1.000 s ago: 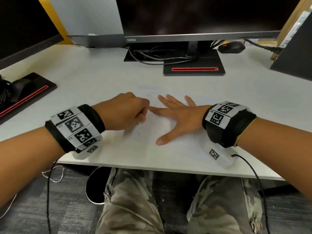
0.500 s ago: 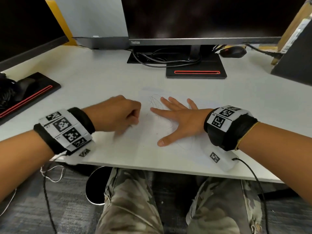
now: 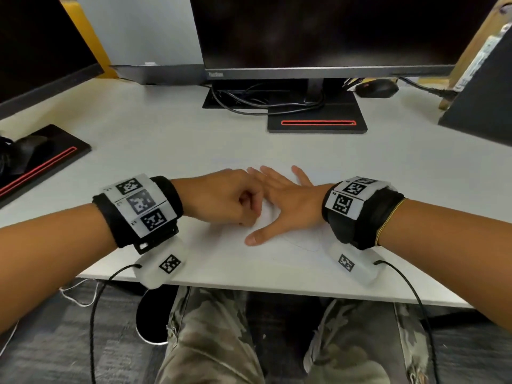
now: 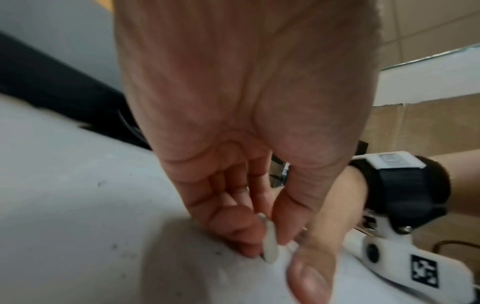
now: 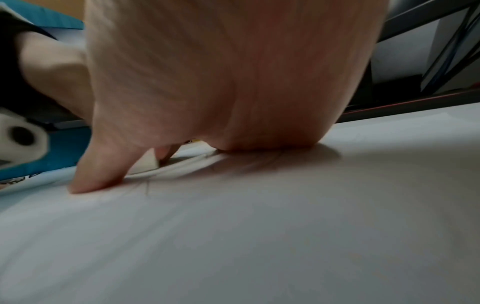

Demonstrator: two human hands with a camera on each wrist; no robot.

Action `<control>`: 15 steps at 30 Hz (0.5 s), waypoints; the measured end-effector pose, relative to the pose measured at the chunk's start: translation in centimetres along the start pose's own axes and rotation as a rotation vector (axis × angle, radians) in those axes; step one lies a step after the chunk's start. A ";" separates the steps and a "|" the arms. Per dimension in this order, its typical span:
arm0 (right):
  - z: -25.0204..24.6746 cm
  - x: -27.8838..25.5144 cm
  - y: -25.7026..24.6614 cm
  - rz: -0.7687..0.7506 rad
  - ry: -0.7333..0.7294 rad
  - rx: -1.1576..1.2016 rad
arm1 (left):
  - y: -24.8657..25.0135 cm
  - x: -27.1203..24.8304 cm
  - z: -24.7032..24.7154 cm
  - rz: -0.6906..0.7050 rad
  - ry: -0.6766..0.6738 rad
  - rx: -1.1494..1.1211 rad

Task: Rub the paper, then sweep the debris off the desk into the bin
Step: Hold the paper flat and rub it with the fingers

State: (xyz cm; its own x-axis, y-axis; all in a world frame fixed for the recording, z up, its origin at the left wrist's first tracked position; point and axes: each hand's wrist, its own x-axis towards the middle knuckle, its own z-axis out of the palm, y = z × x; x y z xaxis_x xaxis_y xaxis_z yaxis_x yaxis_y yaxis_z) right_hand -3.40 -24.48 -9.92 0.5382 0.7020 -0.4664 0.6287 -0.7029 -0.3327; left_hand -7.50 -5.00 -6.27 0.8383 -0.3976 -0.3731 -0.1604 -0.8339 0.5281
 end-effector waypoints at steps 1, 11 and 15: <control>-0.1 0.1 0.0 0.001 -0.002 0.000 | 0.0 0.1 -0.4 -0.003 0.005 0.028; -0.1 0.2 -0.2 0.005 0.001 0.020 | -0.3 0.8 -1.6 0.023 0.065 0.074; -0.7 0.1 -0.7 0.026 -0.030 0.006 | 0.5 0.5 -0.3 0.109 0.014 0.083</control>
State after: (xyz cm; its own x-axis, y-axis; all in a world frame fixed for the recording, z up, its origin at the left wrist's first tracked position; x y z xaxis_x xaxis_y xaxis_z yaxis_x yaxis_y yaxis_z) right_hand -3.34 -23.84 -9.15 0.5369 0.6797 -0.4997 0.6110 -0.7217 -0.3252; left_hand -7.05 -5.54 -5.98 0.8206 -0.4827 -0.3059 -0.2932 -0.8151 0.4996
